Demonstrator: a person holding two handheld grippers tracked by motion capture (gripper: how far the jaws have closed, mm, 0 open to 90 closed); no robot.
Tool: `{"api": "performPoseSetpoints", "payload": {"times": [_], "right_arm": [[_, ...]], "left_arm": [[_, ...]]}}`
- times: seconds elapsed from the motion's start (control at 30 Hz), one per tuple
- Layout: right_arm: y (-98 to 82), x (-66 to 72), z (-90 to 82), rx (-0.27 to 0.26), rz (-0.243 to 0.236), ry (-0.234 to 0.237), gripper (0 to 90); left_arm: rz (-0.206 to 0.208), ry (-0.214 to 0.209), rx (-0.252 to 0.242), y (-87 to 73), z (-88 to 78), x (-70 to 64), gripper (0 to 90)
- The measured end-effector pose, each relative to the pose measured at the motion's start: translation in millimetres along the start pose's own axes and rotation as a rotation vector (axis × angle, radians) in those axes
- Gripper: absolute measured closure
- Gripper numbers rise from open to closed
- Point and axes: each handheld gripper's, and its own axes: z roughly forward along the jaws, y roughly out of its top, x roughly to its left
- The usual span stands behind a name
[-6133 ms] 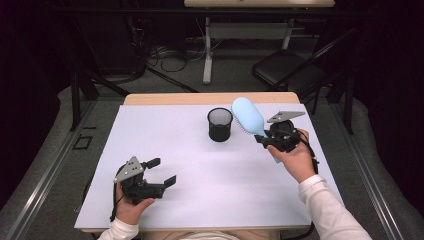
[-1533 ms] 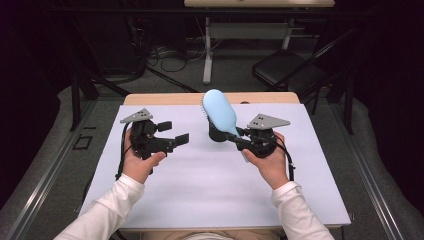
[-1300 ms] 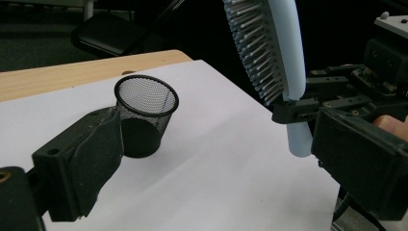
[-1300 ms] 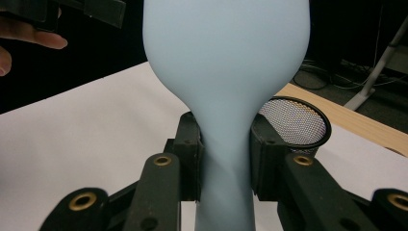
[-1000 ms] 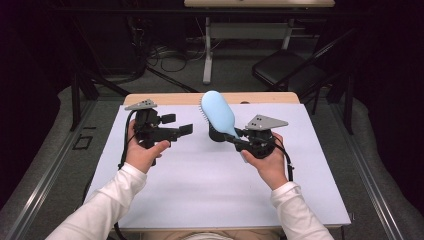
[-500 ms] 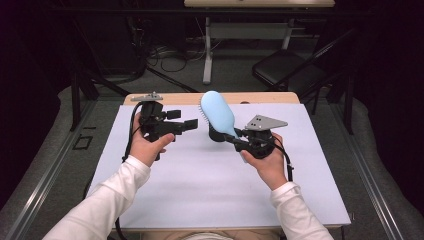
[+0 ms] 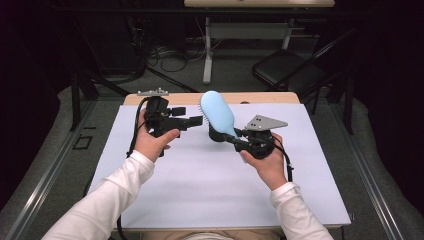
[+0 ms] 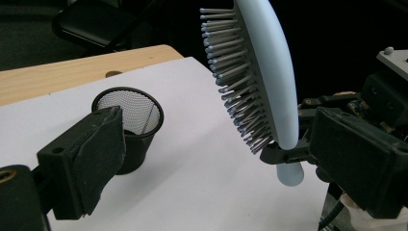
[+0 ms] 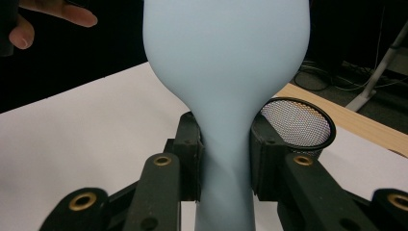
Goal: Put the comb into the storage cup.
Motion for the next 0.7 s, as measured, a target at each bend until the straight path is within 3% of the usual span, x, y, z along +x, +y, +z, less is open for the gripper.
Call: {"api": "performPoseSetpoints", "payload": {"times": [0.7], "right_arm": [[-0.6,1.5,1.3,0.002,-0.005,0.004,69.7]], "left_arm": [[-0.002,-0.026,0.014,18.4,16.3,-10.6,7.2]]}}
